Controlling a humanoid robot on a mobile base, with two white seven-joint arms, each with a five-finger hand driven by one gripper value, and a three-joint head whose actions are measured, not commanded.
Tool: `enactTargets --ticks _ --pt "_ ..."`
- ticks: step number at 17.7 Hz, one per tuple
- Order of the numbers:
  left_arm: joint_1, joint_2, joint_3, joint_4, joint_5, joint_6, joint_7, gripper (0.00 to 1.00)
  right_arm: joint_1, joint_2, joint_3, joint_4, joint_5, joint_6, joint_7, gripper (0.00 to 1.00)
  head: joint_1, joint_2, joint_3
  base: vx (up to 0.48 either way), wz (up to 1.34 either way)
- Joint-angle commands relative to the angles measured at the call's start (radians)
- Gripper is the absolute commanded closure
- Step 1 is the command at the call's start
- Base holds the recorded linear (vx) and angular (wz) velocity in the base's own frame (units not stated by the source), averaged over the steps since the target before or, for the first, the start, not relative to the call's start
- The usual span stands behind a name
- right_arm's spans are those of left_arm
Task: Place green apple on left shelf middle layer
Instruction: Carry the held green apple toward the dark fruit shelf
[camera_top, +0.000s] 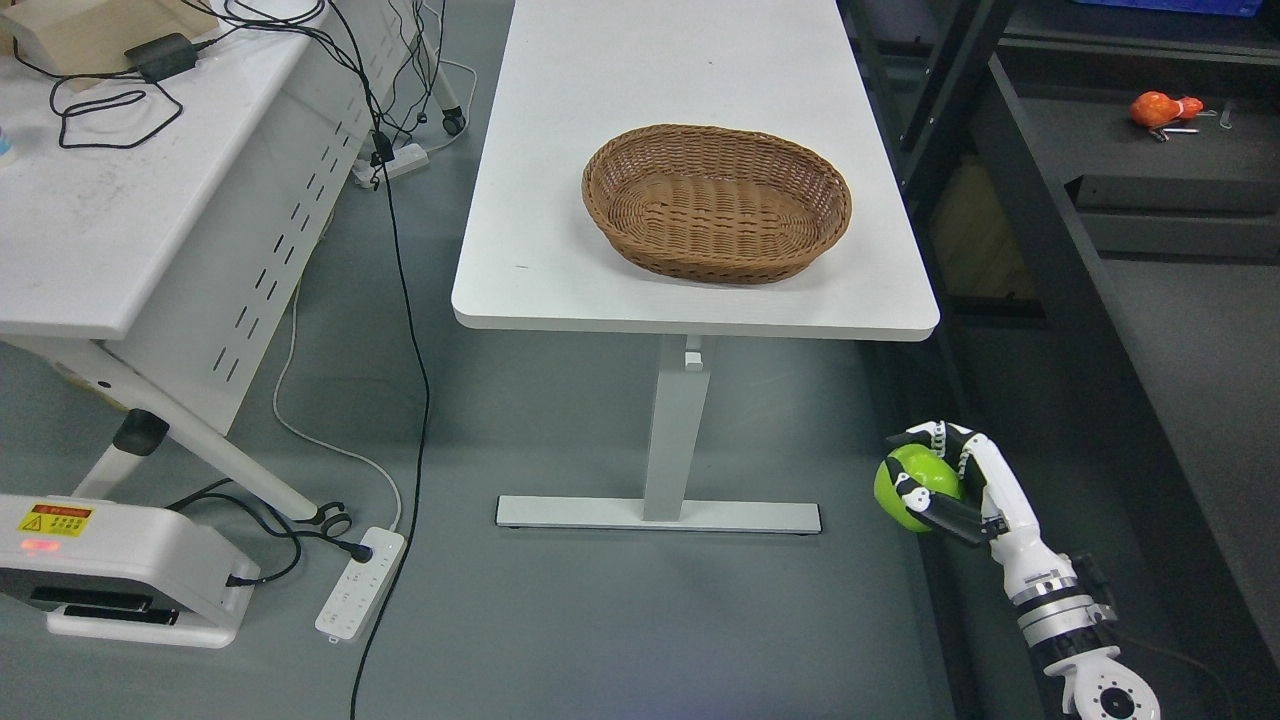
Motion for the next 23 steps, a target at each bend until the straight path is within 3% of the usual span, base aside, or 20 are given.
enactTargets --ticks 1,11,14,16,23 --pt "0.000 0.017 0.000 0.000 0.000 -0.001 0.001 0.00 0.027 -0.038 0.104 -0.003 0.007 -0.037 0.041 0.95 0.0000 0.000 0.000 -0.231 0.02" --pt "0.000 0.017 0.000 0.000 0.000 -0.001 0.001 0.00 0.034 -0.028 0.022 -0.003 -0.010 -0.117 0.041 0.95 0.0000 0.000 0.000 -0.252 0.02" --pt "0.000 0.017 0.000 0.000 0.000 -0.001 0.000 0.00 0.027 0.045 -0.092 -0.003 -0.018 -0.134 0.030 0.95 0.0000 0.000 0.000 -0.303 -0.20" --pt "0.000 0.017 0.000 0.000 0.000 -0.001 0.001 0.00 0.013 0.079 -0.155 -0.003 -0.018 -0.116 0.021 0.95 0.0000 0.000 0.000 -0.293 -0.30" --pt "0.000 0.017 0.000 0.000 0.000 -0.001 0.000 0.00 -0.090 0.074 -0.223 -0.005 0.014 0.073 -0.137 0.97 0.0000 0.000 0.000 -0.226 -0.50"
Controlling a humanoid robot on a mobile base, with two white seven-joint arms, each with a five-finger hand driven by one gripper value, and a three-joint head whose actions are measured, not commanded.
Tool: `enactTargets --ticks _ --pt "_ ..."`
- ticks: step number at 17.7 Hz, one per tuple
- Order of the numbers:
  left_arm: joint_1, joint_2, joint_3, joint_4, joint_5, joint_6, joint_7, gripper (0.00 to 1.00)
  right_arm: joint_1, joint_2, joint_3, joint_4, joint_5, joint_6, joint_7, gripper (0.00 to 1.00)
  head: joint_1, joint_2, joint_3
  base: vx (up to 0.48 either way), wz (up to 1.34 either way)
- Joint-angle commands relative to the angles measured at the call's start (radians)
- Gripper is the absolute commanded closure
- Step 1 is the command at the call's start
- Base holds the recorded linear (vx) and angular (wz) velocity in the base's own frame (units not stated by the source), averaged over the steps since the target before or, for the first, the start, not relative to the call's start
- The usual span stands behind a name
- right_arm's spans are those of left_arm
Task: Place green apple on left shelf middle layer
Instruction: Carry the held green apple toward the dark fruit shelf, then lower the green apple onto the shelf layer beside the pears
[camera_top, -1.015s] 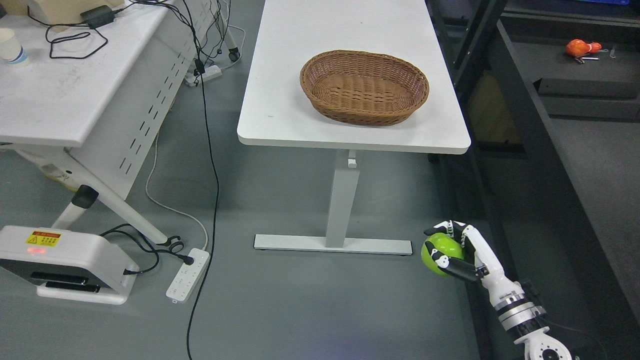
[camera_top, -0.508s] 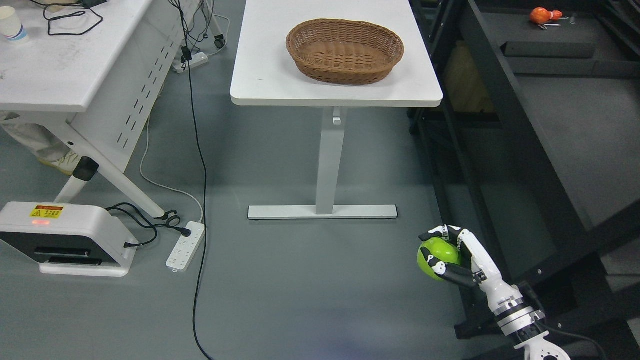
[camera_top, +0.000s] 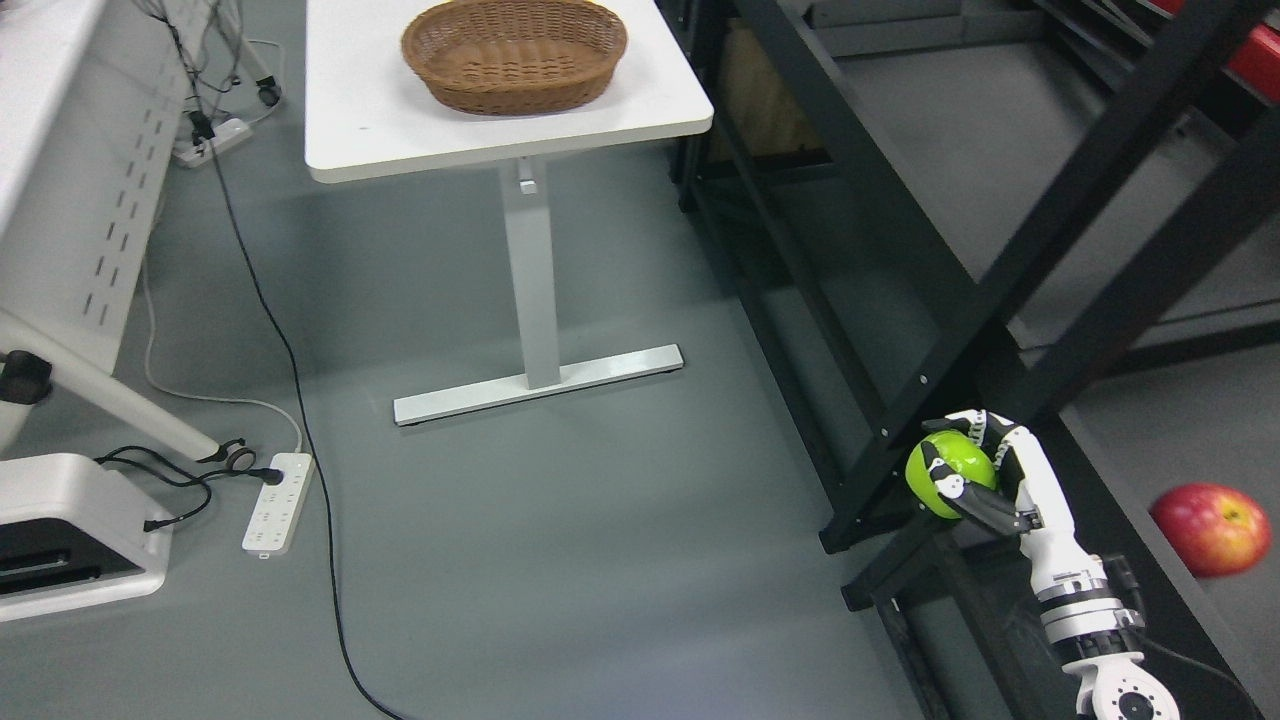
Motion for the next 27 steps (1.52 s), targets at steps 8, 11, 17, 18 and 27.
enactTargets --ticks 8,11,17,18,27 --pt "0.000 0.017 0.000 0.000 0.000 -0.001 -0.001 0.00 -0.188 0.043 -0.136 -0.001 0.192 0.120 -0.181 0.96 0.0000 0.000 0.000 -0.143 -0.60" --pt "0.000 0.017 0.000 0.000 0.000 -0.001 0.001 0.00 -0.223 0.044 -0.136 0.000 0.199 0.119 -0.200 0.96 0.0000 0.000 0.000 -0.100 -0.68" --pt "0.000 0.017 0.000 0.000 0.000 -0.001 0.001 0.00 -0.338 0.053 -0.132 0.075 0.297 0.125 -0.238 0.96 0.0000 0.000 0.000 -0.032 -0.52" --pt "0.000 0.017 0.000 0.000 0.000 -0.001 0.001 0.00 -0.353 0.052 -0.130 0.089 0.310 0.126 -0.241 0.96 0.0000 0.000 0.000 0.018 -0.39" --pt "0.000 0.017 0.000 0.000 0.000 -0.001 0.001 0.00 -0.536 0.069 -0.012 0.354 0.568 0.186 -0.275 0.94 0.0000 0.000 0.000 0.019 -0.24"
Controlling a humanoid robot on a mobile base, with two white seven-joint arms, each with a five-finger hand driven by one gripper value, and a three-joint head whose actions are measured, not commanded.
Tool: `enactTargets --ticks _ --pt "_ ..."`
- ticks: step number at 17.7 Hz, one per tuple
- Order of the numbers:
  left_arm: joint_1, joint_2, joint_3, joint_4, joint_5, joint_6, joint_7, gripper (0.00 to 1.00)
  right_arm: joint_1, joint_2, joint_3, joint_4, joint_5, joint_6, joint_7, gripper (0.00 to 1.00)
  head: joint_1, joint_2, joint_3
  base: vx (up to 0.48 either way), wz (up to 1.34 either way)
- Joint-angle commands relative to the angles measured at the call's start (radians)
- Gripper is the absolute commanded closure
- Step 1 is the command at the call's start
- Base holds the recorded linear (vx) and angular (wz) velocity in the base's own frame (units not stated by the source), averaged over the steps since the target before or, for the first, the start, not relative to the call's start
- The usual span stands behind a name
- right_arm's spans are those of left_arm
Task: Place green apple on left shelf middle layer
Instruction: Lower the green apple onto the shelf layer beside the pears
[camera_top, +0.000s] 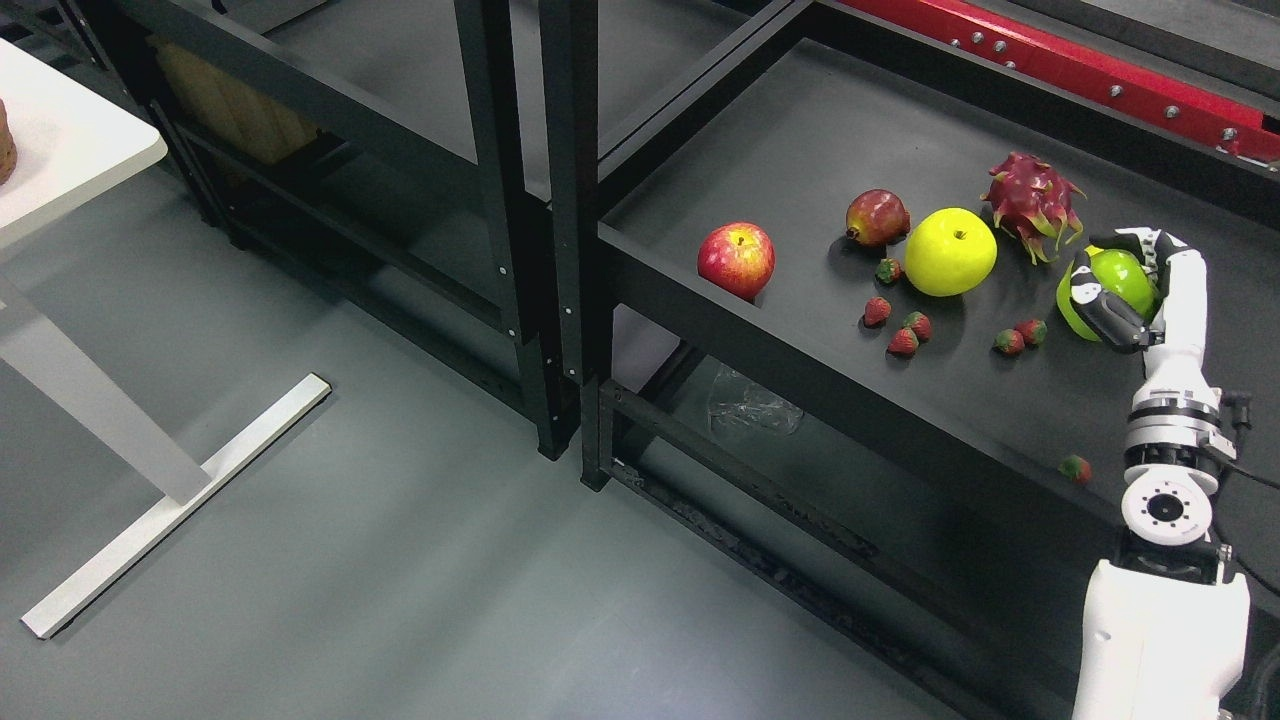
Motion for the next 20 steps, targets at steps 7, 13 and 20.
enactTargets --ticks 7,13,20 --pt "0.000 0.017 0.000 0.000 0.000 -0.001 -0.001 0.00 -0.208 0.005 0.171 0.423 0.193 0.111 -0.020 0.93 0.0000 0.000 0.000 0.068 -0.24" --pt "0.000 0.017 0.000 0.000 0.000 -0.001 -0.001 0.00 -0.225 0.006 0.240 0.428 0.196 0.130 -0.019 0.93 0.0000 0.000 0.000 0.175 -0.57" --pt "0.000 0.017 0.000 0.000 0.000 -0.001 0.001 0.00 -0.227 0.022 0.329 0.433 0.182 0.167 0.010 0.93 0.0000 0.000 0.000 0.152 -0.31"
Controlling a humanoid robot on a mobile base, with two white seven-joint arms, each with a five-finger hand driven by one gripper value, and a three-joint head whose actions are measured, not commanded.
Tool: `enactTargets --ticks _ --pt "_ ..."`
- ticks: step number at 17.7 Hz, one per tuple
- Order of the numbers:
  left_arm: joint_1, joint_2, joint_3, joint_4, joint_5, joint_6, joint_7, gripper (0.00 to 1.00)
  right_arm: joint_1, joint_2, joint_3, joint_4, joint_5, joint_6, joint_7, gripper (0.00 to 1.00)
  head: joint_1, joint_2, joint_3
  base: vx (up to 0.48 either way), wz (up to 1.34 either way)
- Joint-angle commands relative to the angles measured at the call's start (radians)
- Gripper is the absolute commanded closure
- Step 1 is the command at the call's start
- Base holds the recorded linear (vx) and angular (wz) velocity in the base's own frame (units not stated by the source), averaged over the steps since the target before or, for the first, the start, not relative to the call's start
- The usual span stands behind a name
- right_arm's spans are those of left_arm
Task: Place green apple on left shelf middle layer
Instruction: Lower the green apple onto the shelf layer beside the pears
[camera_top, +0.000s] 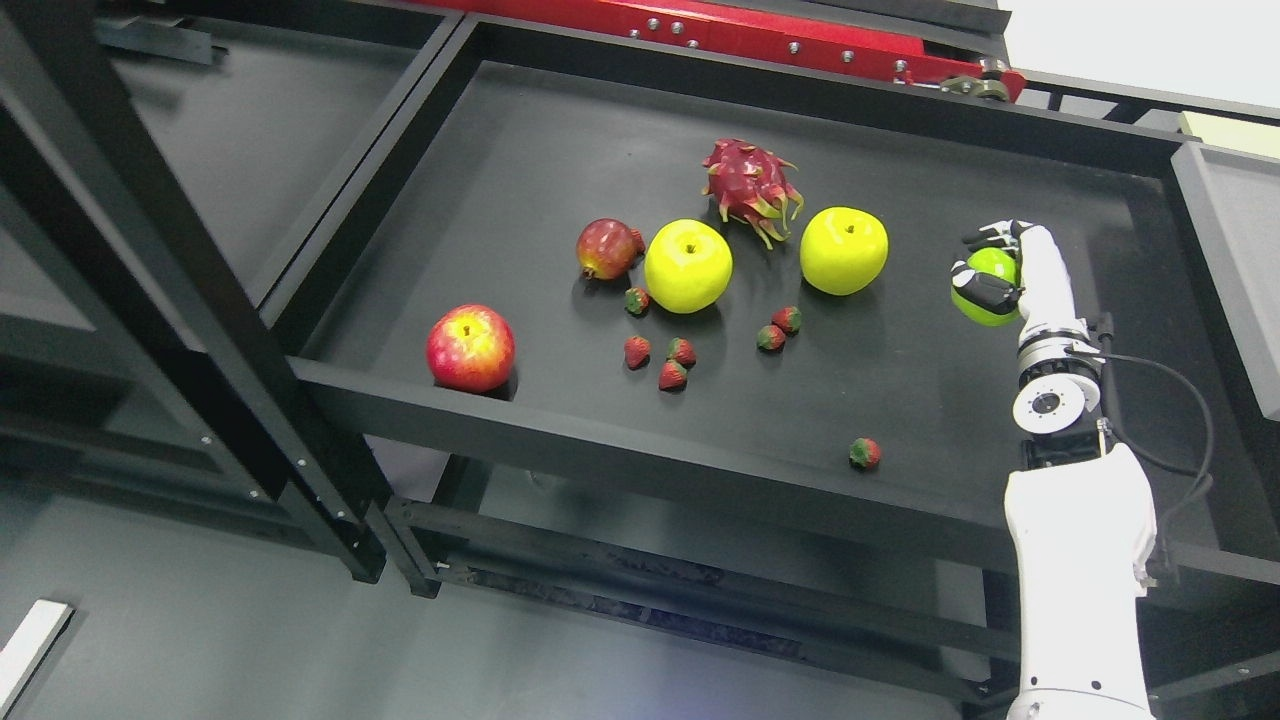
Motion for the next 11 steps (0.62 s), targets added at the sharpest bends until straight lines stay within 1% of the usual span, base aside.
enactTargets --ticks 1,7,8,9,10,11 --pt "0.000 0.017 0.000 0.000 0.000 -0.001 -0.001 0.00 -0.004 0.013 0.117 0.073 -0.006 0.006 0.015 0.93 0.0000 0.000 0.000 0.107 -0.20" --pt "0.000 0.017 0.000 0.000 0.000 -0.001 -0.001 0.00 -0.004 0.027 0.120 0.073 -0.006 0.003 0.018 0.92 0.0000 0.000 0.000 0.069 -0.12" --pt "0.000 0.017 0.000 0.000 0.000 -0.001 -0.001 0.00 -0.003 0.029 0.120 0.073 -0.006 0.003 0.018 0.89 0.0000 0.000 0.000 0.037 -0.05" --pt "0.000 0.017 0.000 0.000 0.000 -0.001 0.001 0.00 0.002 0.029 0.120 0.072 -0.007 0.000 0.018 0.78 0.0000 0.000 0.000 0.019 -0.03" --pt "0.000 0.017 0.000 0.000 0.000 -0.001 0.001 0.00 0.009 0.029 0.122 0.070 -0.012 -0.001 0.016 0.45 0.0000 0.000 0.000 0.019 -0.03" --pt "0.000 0.017 0.000 0.000 0.000 -0.001 0.001 0.00 0.011 0.029 0.122 0.069 -0.016 -0.001 0.016 0.10 0.0000 0.000 0.000 0.000 0.00"
